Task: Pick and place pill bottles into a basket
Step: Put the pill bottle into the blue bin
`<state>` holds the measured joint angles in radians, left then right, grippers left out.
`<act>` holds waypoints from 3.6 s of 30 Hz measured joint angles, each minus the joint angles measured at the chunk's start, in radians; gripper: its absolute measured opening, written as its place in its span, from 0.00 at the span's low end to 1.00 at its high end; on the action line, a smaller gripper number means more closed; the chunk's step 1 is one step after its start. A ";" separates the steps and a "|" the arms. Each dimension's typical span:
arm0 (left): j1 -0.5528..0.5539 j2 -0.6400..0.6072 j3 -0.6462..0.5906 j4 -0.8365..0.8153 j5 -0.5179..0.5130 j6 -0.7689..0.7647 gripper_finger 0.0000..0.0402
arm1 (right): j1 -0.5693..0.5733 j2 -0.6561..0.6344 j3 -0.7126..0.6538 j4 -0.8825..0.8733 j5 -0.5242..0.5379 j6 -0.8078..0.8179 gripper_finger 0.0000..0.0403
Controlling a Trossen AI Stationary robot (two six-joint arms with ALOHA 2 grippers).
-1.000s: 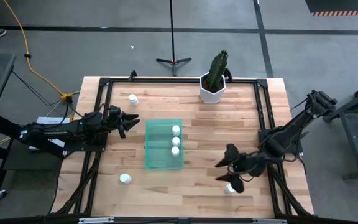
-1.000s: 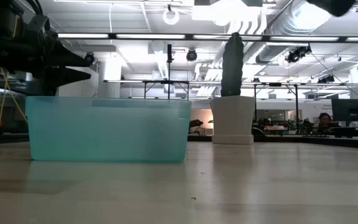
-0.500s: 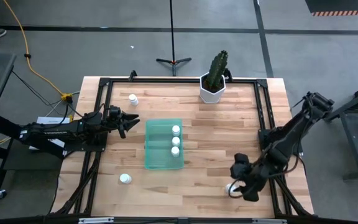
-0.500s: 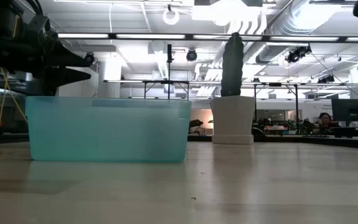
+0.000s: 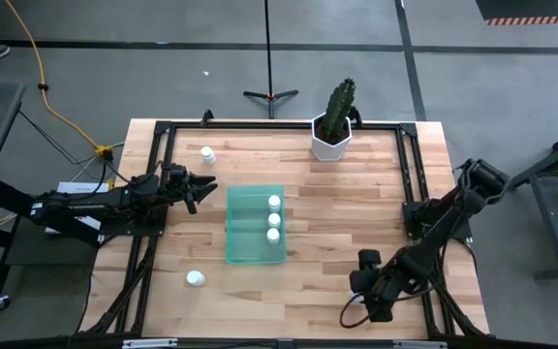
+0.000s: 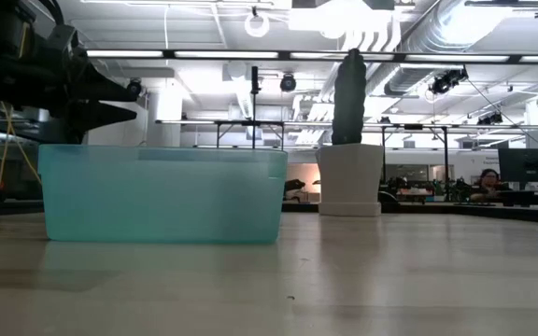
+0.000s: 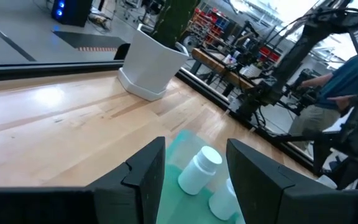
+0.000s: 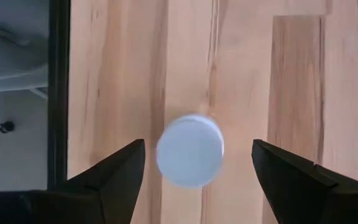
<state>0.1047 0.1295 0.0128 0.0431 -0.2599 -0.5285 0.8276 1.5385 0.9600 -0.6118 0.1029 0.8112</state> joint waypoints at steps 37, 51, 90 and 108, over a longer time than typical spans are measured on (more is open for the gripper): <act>0.000 0.000 0.000 0.001 0.000 0.000 0.51 | -0.034 0.081 0.000 0.046 0.019 0.125 0.41; 0.000 0.000 0.000 0.020 0.008 -0.044 0.51 | -0.347 -0.176 0.000 0.305 0.348 -0.187 0.41; 0.000 0.948 0.843 -0.257 0.464 0.487 0.82 | -0.776 -0.047 0.000 0.818 0.053 -0.209 0.41; 0.000 1.280 1.078 -0.348 0.486 0.611 0.82 | -0.776 -0.047 0.000 0.809 0.053 -0.212 0.41</act>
<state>0.1047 1.4099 1.0912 -0.3052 0.2264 0.0823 0.0521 1.4918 0.9600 0.1970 0.1556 0.5990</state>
